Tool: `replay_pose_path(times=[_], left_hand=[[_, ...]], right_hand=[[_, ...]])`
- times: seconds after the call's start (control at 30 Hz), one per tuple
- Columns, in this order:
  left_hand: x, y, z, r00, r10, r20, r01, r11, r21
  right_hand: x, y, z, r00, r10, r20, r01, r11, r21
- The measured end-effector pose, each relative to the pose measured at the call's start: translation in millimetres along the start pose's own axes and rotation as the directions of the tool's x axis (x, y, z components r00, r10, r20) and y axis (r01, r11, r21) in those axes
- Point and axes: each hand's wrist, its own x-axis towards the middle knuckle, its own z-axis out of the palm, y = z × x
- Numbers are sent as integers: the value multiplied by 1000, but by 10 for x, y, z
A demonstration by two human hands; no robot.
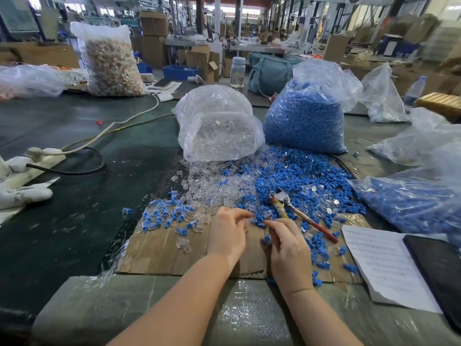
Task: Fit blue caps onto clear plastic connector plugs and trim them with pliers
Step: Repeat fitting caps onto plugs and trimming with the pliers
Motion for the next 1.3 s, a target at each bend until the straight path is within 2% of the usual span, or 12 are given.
replay_pose_path(times=[0.07,0.13,0.23,0.37,0.47,0.57,0.73,1.1,1.3], left_hand=[[-14,20,-64,987,-149,56,159,945,-287],[-32,29,-134,975,-200,97,223,888,-403],[-58,22,-191,967,-234,98,252,842,-476],[-69,23,-192,970,-236,52,233,855,-464],[-83,41,-186,950,-292,106,296,747,-595],[-85,34,-170,946,-302,116,306,718,-624],[-74,21,-160,923,-352,155,363,660,-658],[-118,39,-178,906,-374,200,411,656,-633],[-152,90,-178,937,-323,133,335,723,-604]], right_hand=[[2,-3,-5,1000,-4,24,5,1000,-24],[15,-8,-16,998,20,65,-17,999,-38],[57,-46,-33,998,15,56,-14,1000,-18],[123,-143,-71,1000,21,-14,-20,997,69],[167,-195,-71,989,140,40,-146,957,252],[214,-260,-51,952,292,95,-304,855,419],[245,-316,-39,911,376,168,-406,751,520],[184,-318,-44,951,276,140,-303,921,243],[143,-356,-45,977,183,112,-193,977,88]])
